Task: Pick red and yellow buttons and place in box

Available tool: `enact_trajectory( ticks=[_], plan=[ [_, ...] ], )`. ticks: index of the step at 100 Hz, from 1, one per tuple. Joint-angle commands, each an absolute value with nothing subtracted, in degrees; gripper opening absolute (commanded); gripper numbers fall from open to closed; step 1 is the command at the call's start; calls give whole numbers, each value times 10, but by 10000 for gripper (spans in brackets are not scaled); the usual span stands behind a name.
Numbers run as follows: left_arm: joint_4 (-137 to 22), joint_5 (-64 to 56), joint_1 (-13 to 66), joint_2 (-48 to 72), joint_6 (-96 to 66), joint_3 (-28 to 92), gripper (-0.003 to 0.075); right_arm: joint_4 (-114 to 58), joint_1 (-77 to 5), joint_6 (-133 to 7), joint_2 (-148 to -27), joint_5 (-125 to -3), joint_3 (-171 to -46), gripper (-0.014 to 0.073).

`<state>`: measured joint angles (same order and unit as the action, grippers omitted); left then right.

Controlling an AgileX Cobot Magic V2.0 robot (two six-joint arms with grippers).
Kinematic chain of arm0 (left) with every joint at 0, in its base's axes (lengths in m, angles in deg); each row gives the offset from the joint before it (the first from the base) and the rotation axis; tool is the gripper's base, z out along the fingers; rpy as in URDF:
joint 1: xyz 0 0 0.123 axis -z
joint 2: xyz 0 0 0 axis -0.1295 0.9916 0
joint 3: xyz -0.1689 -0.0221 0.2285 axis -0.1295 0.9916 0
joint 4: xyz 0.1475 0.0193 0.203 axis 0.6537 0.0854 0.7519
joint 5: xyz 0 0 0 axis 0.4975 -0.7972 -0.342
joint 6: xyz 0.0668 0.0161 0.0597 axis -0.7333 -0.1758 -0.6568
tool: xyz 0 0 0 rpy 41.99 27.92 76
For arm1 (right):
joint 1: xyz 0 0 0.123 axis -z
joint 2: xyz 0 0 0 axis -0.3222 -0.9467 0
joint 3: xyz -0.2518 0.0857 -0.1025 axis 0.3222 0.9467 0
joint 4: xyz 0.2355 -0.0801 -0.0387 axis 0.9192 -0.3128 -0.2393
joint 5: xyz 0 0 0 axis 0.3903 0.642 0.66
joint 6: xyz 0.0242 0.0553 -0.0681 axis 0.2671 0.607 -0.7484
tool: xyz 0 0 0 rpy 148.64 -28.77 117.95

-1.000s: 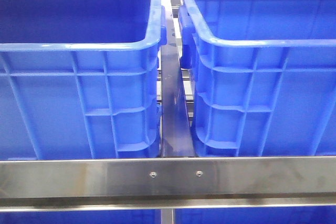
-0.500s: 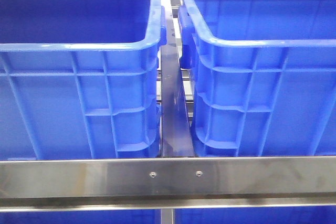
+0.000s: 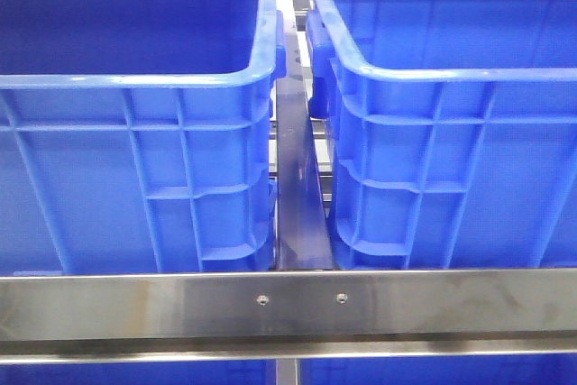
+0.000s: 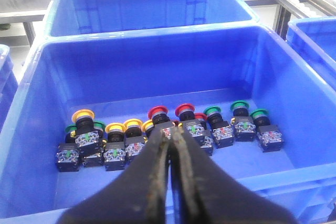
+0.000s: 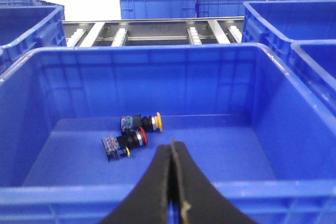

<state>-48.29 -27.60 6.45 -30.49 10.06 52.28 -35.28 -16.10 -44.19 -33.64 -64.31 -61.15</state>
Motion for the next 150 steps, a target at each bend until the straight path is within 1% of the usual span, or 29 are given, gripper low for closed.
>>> enact_trajectory(
  ticks=[1, 11, 35, 65, 84, 150],
  plan=[
    [-495, -229, 64, -297, 107, 509, -19, -360, -162, -439, -305, -692, -596, -68],
    [-495, -229, 64, -297, 107, 509, -19, -364, -162, -439, -268, -694, -562, -68],
    [-495, -229, 64, -297, 107, 509, -19, -415, -170, -390, -271, -740, -523, -68],
    [-495, -229, 64, -297, 107, 509, -19, -417, -200, -390, -271, -798, -485, -68],
    [-495, -229, 64, -297, 107, 509, -19, -415, -202, -390, -270, -833, -461, -68],
    [-495, -229, 64, -297, 107, 509, -19, -415, -202, -390, -270, -837, -461, -68]
  ],
)
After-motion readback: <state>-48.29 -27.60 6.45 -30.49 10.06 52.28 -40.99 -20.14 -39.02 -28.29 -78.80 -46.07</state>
